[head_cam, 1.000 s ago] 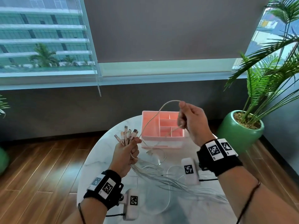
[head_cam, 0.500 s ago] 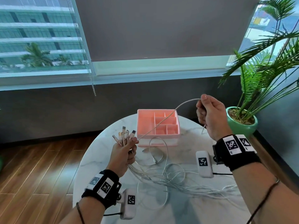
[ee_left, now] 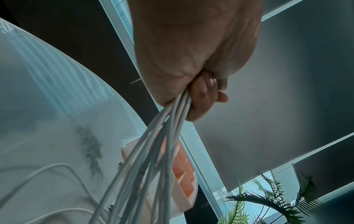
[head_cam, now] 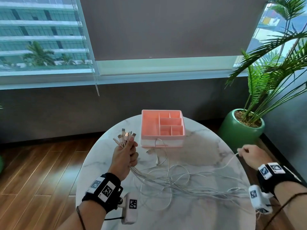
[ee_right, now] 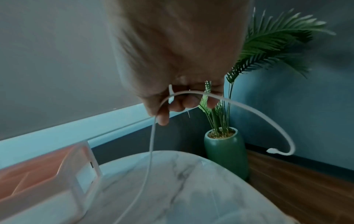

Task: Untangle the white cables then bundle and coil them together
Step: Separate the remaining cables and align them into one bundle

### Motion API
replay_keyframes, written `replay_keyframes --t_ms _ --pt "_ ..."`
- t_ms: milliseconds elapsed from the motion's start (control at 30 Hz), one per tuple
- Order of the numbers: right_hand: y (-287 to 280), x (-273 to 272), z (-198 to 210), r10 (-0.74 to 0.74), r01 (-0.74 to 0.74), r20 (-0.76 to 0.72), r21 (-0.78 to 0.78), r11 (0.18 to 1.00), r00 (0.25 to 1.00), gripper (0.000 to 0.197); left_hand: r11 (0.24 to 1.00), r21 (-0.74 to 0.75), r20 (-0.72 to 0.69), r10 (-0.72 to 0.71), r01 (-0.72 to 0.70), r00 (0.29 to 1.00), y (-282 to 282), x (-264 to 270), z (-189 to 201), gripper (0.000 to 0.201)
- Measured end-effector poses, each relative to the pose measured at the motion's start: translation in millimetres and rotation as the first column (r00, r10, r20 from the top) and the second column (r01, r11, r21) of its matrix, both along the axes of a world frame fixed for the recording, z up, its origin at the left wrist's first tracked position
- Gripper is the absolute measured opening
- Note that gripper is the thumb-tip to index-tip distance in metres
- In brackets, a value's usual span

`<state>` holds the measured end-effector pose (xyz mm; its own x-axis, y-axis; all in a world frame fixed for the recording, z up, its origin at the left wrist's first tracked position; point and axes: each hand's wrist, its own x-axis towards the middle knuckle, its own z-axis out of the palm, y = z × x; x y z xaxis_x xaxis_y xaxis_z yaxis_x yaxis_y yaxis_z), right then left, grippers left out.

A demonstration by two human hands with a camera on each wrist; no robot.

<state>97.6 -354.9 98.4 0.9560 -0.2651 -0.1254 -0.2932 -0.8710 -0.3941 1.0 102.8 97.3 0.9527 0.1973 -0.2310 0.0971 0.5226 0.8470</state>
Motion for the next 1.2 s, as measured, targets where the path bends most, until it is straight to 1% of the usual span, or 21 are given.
replay_keyframes --t_ms 67,133,167,233,300,367,433,467,500,567,600,633,700,867,933,1000,1067,1100,1133,1167,1200 --pt "2 -4 -20 -0.08 0.073 -0.095 -0.079 0.994 0.992 0.025 1.0 0.004 -0.002 -0.004 0.004 1.0 -4 -1 5 0.036" --pt "24 -9 -26 -0.075 0.065 -0.086 -0.119 0.991 0.993 0.011 1.0 0.007 0.001 -0.004 0.004 1.0 -7 -1 9 0.036" --pt "43 -11 -25 -0.022 0.017 -0.05 -0.094 0.995 0.999 0.016 1.0 0.009 0.002 -0.004 0.004 1.0 -9 0 10 0.036" --pt "92 -19 -17 0.182 -0.186 0.046 0.104 0.977 0.982 0.022 1.0 0.012 0.0 0.0 0.0 1.0 -12 0 12 0.037" --pt "150 -32 -2 0.397 -0.417 0.127 0.287 0.863 0.909 0.022 1.0 0.002 0.009 0.004 -0.004 1.0 -15 0 14 0.037" --pt "206 -50 12 0.585 -0.595 0.152 0.373 0.712 0.796 0.034 1.0 -0.011 0.027 0.007 -0.007 1.0 -19 -1 17 0.036" --pt "252 -68 16 0.714 -0.697 0.136 0.404 0.593 0.686 0.053 1.0 -0.012 0.039 0.016 -0.016 0.999 -22 -1 19 0.035" --pt "270 -75 13 0.752 -0.716 0.107 0.414 0.561 0.651 0.057 1.0 -0.007 0.043 0.029 -0.029 0.999 -23 -1 20 0.036" --pt "286 -82 10 0.775 -0.72 0.068 0.425 0.548 0.629 0.057 0.999 -0.004 0.046 0.047 -0.047 0.998 -23 -2 20 0.036" --pt "306 -91 0 0.773 -0.682 0.026 0.488 0.544 0.634 0.047 0.997 -0.016 0.046 0.072 -0.071 0.996 -19 -4 21 0.033" --pt "311 -93 -6 0.767 -0.674 0.016 0.489 0.553 0.641 0.038 0.997 -0.034 0.051 0.071 -0.069 0.996 -15 -6 21 0.031" --pt "313 -95 -11 0.773 -0.697 0.022 0.447 0.56 0.635 0.033 0.996 -0.052 0.058 0.07 -0.067 0.996 -10 -6 20 0.028" --pt "311 -100 -22 0.798 -0.751 0.033 0.363 0.552 0.602 0.038 0.995 -0.057 0.062 0.082 -0.079 0.995 1 -7 20 0.025" --pt "299 -106 -33 0.803 -0.774 0.083 0.34 0.534 0.591 0.043 0.995 -0.054 0.049 0.091 -0.088 0.995 4 -11 13 0.02" --pt "295 -108 -35 0.803 -0.771 0.07 0.34 0.539 0.592 0.043 0.995 -0.033 0.036 0.09 -0.089 0.995 -1 -12 11 0.02" --pt "291 -110 -38 0.815 -0.777 -0.01 0.298 0.555 0.579 0.039 0.996 0.001 0.016 0.09 -0.09 0.996 -5 -10 9 0.017" --pt "287 -108 -39 0.843 -0.796 -0.124 0.282 0.535 0.523 0.027 0.997 0.041 -0.007 0.069 -0.068 0.998 -7 -9 7 0.023" --pt "285 -103 -37 0.847 -0.791 -0.161 0.304 0.531 0.506 0.017 0.997 0.057 -0.015 0.052 -0.051 0.999 -8 -8 6 0.028" --pt "282 -97 -31 0.849 -0.773 -0.154 0.357 0.525 0.506 0.006 0.997 0.07 -0.019 0.036 -0.034 0.999 -8 -8 6 0.032" --pt "281 -91 -23 0.835 -0.729 -0.111 0.435 0.528 0.539 0.011 0.996 0.085 -0.018 0.019 -0.018 1.0 -9 -7 6 0.034" --pt "280 -84 -13 0.8 -0.667 -0.03 0.533 0.52 0.599 0.02 0.995 0.103 -0.016 0.001 0.0 1.0 -9 -7 6 0.036"
